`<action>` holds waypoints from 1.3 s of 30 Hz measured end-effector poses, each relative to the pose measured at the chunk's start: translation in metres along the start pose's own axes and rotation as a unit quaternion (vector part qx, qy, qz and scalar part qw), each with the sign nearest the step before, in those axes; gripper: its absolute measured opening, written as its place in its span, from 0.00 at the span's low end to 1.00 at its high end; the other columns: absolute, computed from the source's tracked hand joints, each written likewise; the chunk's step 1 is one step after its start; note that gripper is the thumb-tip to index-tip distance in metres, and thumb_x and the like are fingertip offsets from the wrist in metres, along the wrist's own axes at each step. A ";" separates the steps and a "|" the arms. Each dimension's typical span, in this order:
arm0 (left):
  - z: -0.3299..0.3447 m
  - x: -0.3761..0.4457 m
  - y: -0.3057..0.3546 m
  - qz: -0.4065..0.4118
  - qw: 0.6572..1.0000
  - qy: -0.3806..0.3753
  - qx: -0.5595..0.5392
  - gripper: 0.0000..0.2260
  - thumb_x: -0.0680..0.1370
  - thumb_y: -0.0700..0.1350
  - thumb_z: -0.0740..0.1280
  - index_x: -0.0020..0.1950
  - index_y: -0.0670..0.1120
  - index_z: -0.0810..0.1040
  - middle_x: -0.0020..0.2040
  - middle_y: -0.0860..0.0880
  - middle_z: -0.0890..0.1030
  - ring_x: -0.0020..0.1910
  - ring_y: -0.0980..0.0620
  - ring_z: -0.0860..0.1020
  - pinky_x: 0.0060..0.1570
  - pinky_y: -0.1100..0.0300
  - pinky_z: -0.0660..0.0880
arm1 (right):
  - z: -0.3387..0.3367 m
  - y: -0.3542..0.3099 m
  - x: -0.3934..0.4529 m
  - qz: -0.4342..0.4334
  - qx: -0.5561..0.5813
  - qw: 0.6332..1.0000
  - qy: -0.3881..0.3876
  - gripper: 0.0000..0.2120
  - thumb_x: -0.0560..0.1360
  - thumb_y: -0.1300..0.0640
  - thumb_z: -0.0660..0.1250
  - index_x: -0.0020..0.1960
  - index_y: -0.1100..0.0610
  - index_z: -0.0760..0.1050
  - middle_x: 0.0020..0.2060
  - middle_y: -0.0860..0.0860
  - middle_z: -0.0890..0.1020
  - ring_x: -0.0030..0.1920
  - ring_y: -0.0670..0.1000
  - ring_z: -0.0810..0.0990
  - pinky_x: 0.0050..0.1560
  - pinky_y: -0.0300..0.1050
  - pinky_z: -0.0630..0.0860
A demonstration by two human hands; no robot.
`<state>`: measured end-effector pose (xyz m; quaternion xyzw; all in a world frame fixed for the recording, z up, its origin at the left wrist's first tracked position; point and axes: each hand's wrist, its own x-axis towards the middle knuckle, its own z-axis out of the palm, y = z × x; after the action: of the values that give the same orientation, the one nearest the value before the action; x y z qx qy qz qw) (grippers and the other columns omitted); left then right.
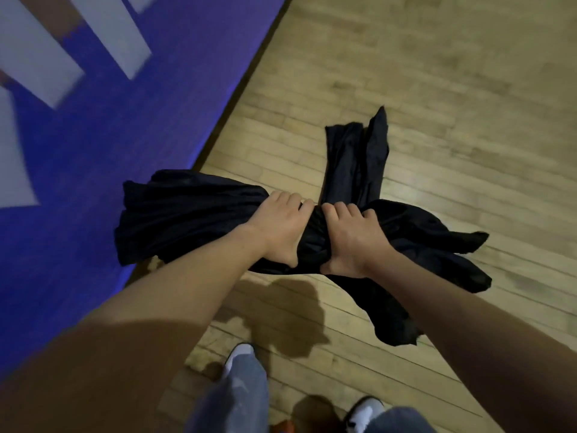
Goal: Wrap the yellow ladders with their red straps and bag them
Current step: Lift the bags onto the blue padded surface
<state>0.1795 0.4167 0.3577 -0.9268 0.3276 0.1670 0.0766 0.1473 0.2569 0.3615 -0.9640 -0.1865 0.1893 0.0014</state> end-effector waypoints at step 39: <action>-0.844 -0.501 0.003 -0.359 0.737 0.339 0.461 0.46 0.64 0.63 0.70 0.73 0.43 0.57 0.65 0.46 0.69 0.61 0.43 0.68 0.60 0.46 0.63 | -0.828 -0.176 -0.333 -0.183 -0.041 0.729 0.659 0.48 0.61 0.41 0.74 0.73 0.58 0.57 0.62 0.56 0.71 0.61 0.59 0.70 0.57 0.60 0.66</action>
<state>0.0312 0.4932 1.3251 -0.8222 0.0115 -0.3692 0.4330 0.1005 0.3573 1.2642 -0.7931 -0.3194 -0.5048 0.1186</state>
